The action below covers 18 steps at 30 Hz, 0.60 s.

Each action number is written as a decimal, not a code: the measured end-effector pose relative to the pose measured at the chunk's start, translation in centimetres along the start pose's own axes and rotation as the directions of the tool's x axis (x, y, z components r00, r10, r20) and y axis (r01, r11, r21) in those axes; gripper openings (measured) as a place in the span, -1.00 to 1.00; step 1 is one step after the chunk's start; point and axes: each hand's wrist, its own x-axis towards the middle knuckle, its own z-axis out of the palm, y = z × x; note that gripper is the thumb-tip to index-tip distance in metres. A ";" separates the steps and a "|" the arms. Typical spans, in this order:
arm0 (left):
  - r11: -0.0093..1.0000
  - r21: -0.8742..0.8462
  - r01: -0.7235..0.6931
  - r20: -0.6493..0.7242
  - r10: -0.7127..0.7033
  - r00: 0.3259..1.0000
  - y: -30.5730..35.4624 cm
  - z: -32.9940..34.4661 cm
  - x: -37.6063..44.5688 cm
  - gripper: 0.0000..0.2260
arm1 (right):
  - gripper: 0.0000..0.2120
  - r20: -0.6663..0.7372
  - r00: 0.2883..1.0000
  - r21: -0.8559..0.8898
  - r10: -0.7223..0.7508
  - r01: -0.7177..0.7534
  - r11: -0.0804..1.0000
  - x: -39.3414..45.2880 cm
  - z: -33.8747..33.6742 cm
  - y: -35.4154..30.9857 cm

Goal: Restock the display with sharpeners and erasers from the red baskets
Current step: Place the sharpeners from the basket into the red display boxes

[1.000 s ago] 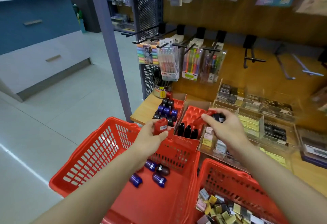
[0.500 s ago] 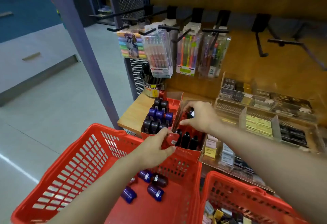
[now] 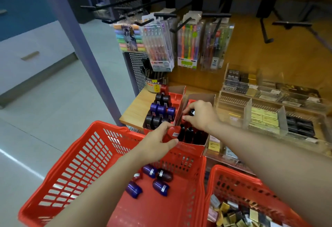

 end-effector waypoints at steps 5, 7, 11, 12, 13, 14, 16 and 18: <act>0.990 -0.127 -0.066 -0.110 0.052 0.993 1.0 0.0 0.0 -0.74 | -0.83 -0.085 0.996 0.172 0.026 -0.011 0.985 -0.8 -2.0 0.3; 0.980 -0.168 -0.111 -0.220 0.072 0.973 1.6 -0.1 0.4 -0.71 | -0.83 -0.072 0.993 0.425 0.093 -0.054 0.903 -1.6 -3.8 0.6; 0.981 -0.104 -0.161 -0.334 0.118 0.935 2.6 0.9 0.8 -0.71 | -0.59 0.049 0.999 0.488 -0.010 -0.016 0.873 -4.0 -5.6 0.1; 0.983 -0.088 -0.159 -0.345 0.120 0.931 2.8 1.3 0.8 -0.68 | -0.57 0.037 0.999 0.472 -0.032 0.011 0.881 -4.3 -5.6 -0.1; 0.985 -0.078 -0.157 -0.353 0.120 0.928 3.1 1.7 0.9 -0.66 | -0.59 0.011 0.999 0.449 -0.046 0.036 0.893 -4.4 -5.6 -0.4; 0.984 -0.078 -0.163 -0.360 0.125 0.925 3.4 2.0 1.0 -0.66 | -0.62 -0.017 0.998 0.418 -0.057 0.058 0.906 -4.5 -5.5 -0.6; 0.976 -0.099 -0.192 -0.372 0.142 0.917 3.8 2.5 1.2 -0.68 | -0.69 -0.052 0.997 0.391 -0.061 0.077 0.917 -4.5 -5.2 -0.9; 0.971 -0.120 -0.204 -0.377 0.146 0.915 3.9 2.6 1.3 -0.67 | -0.71 -0.067 0.996 0.398 -0.058 0.080 0.914 -4.4 -5.2 -1.0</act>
